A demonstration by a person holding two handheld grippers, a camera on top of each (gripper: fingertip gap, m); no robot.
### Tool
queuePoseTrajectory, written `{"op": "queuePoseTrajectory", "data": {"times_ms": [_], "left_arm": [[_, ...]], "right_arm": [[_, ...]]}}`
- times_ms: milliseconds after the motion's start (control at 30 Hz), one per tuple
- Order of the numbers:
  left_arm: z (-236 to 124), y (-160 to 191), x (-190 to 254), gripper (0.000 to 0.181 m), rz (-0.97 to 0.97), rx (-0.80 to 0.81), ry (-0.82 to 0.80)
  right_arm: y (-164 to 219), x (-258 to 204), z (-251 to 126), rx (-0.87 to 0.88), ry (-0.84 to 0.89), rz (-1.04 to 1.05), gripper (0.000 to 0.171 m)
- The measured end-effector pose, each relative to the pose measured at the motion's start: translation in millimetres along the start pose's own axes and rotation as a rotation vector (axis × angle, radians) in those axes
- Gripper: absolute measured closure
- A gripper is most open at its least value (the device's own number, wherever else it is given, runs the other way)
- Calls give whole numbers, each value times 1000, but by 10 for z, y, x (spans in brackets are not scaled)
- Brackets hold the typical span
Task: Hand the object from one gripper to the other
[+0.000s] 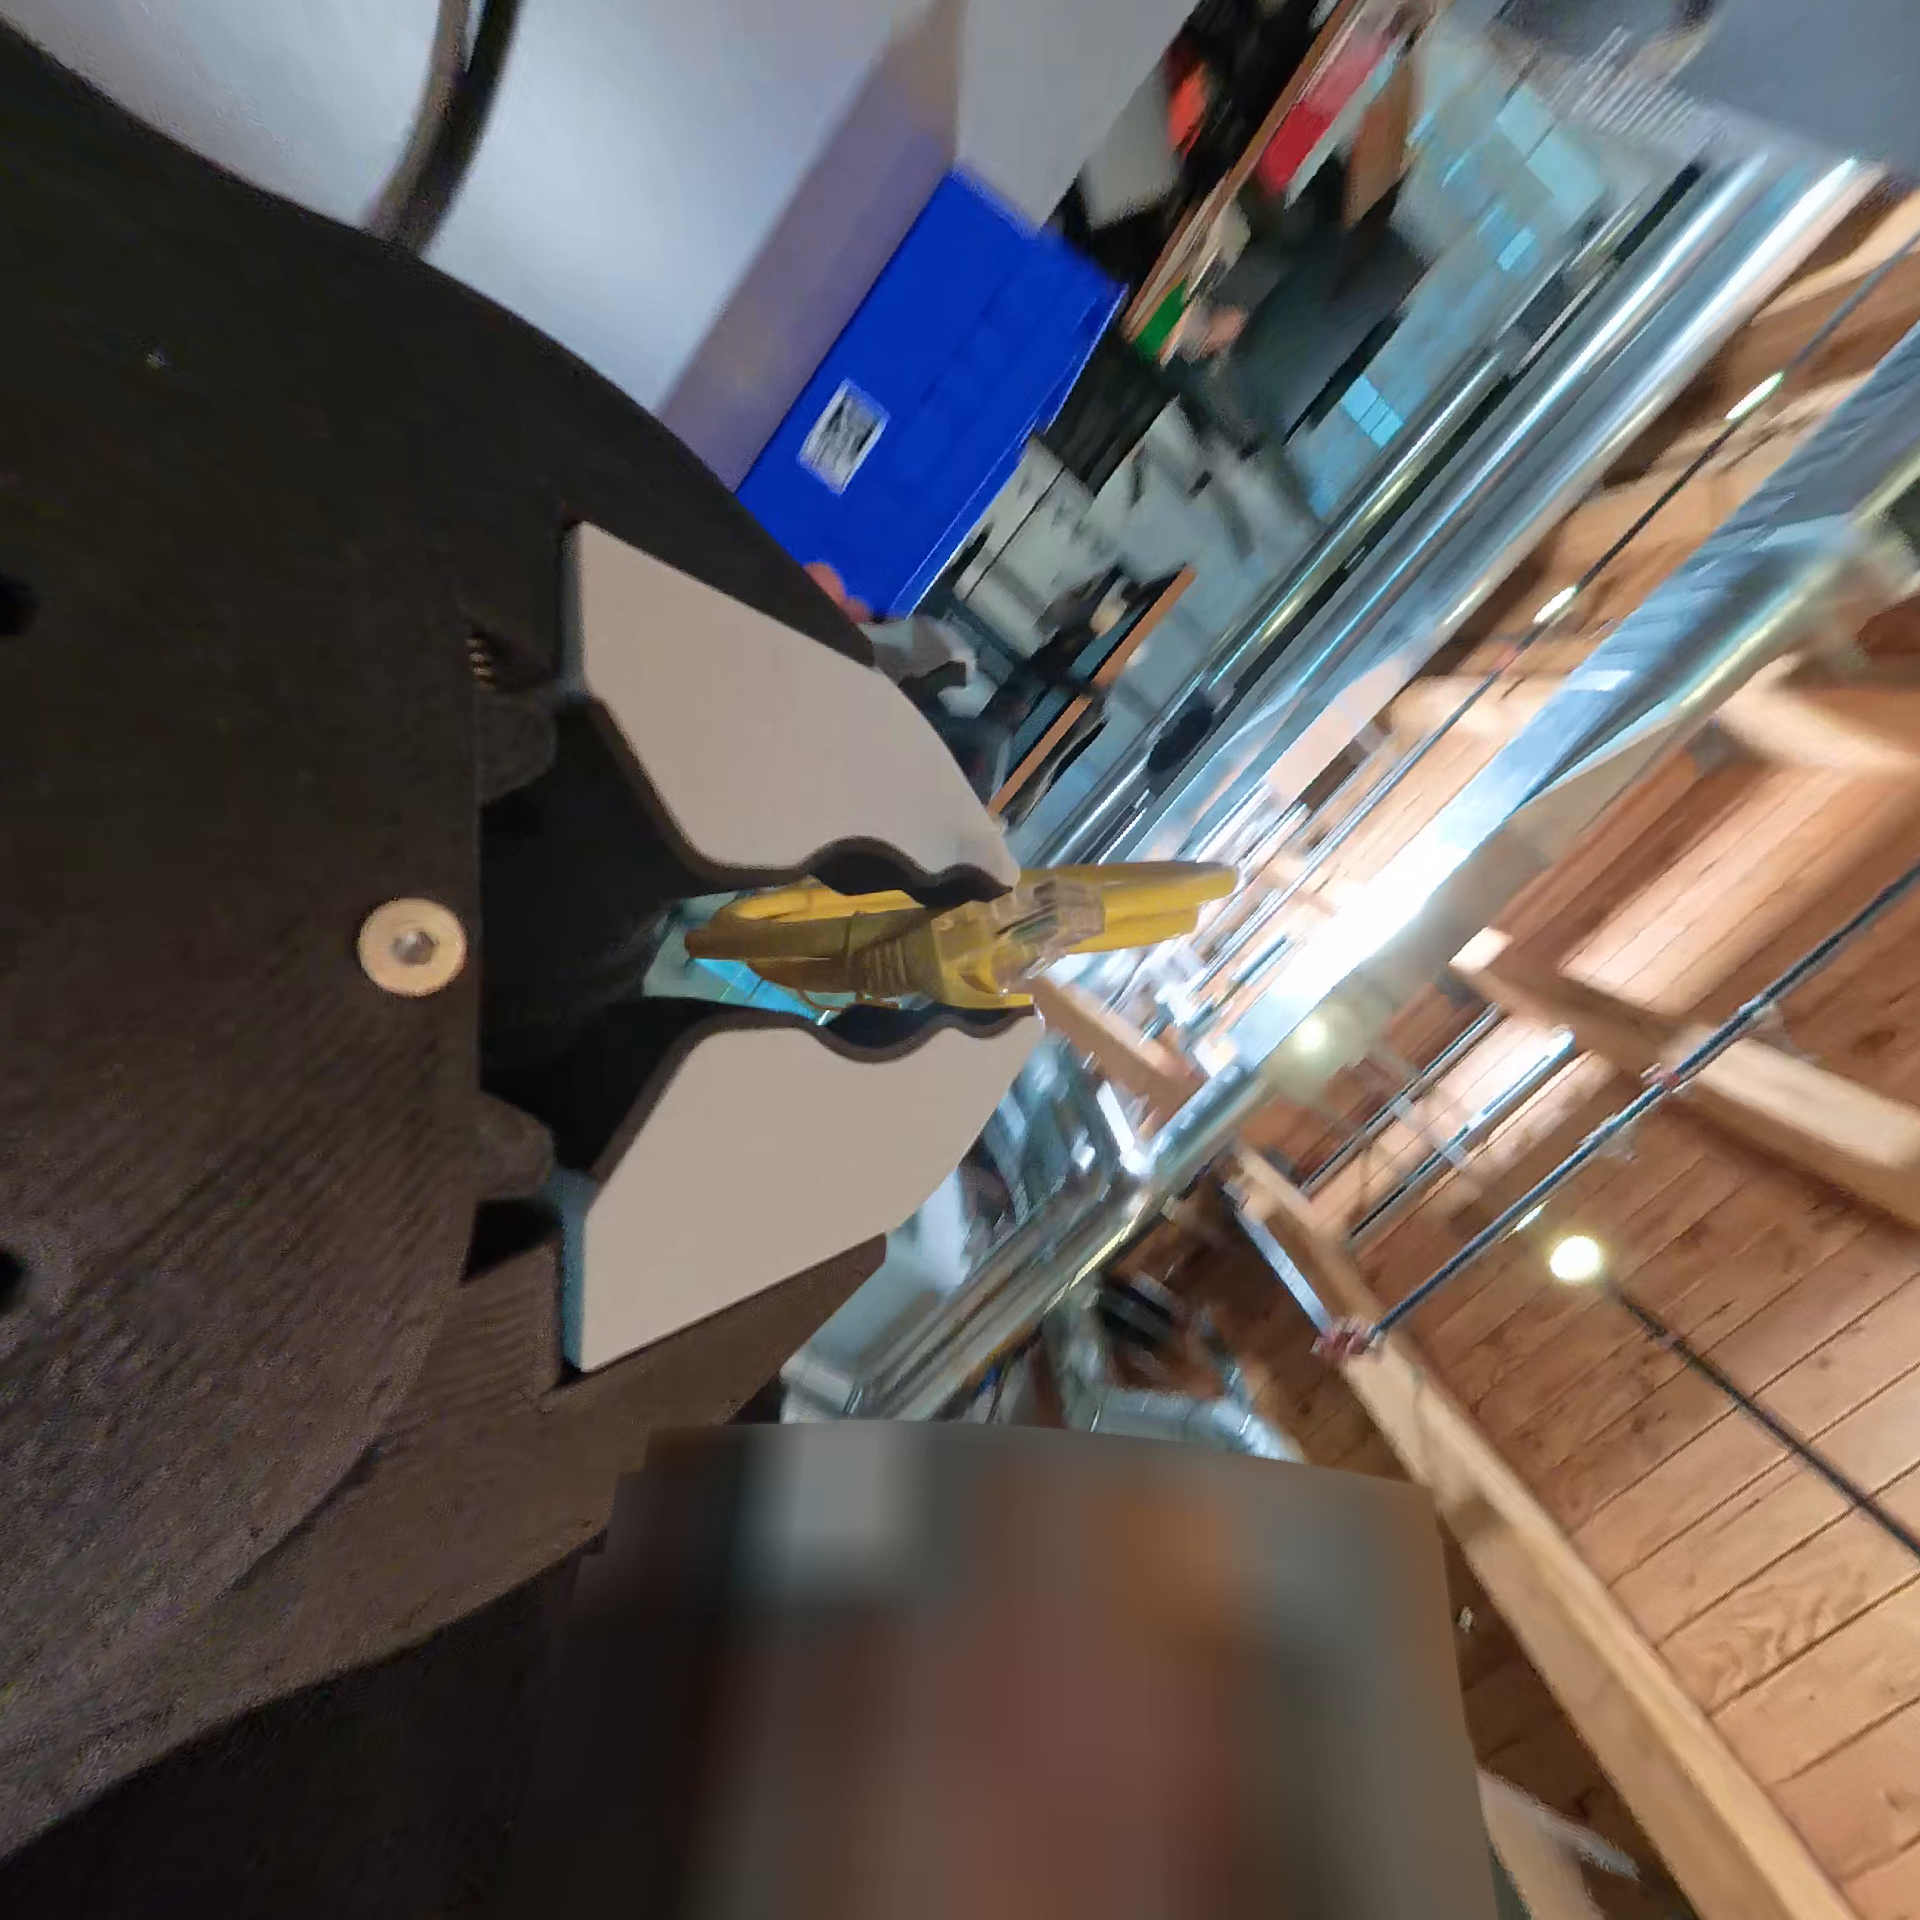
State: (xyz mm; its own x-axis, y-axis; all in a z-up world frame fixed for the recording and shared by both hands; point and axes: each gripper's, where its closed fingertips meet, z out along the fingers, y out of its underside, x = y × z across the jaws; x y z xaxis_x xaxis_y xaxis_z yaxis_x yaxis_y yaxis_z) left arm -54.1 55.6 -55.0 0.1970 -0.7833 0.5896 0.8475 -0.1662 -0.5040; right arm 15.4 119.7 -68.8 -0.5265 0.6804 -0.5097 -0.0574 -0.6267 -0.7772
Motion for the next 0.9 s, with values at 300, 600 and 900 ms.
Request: {"op": "queuePoseTrajectory", "data": {"times_ms": [300, 600, 900], "left_arm": [[-353, -401, -301, 163, 362, 176, -472], [-282, -208, -386, 165, 419, 85, -594], [-62, 86, -331, 164, 402, -5, -528]], "right_arm": [[119, 530, -141, -266, 521, -621, 95], [866, 223, 120, -738, 405, -1644, 118], [1163, 330, 40, -969, 387, -1784, 154]]}}
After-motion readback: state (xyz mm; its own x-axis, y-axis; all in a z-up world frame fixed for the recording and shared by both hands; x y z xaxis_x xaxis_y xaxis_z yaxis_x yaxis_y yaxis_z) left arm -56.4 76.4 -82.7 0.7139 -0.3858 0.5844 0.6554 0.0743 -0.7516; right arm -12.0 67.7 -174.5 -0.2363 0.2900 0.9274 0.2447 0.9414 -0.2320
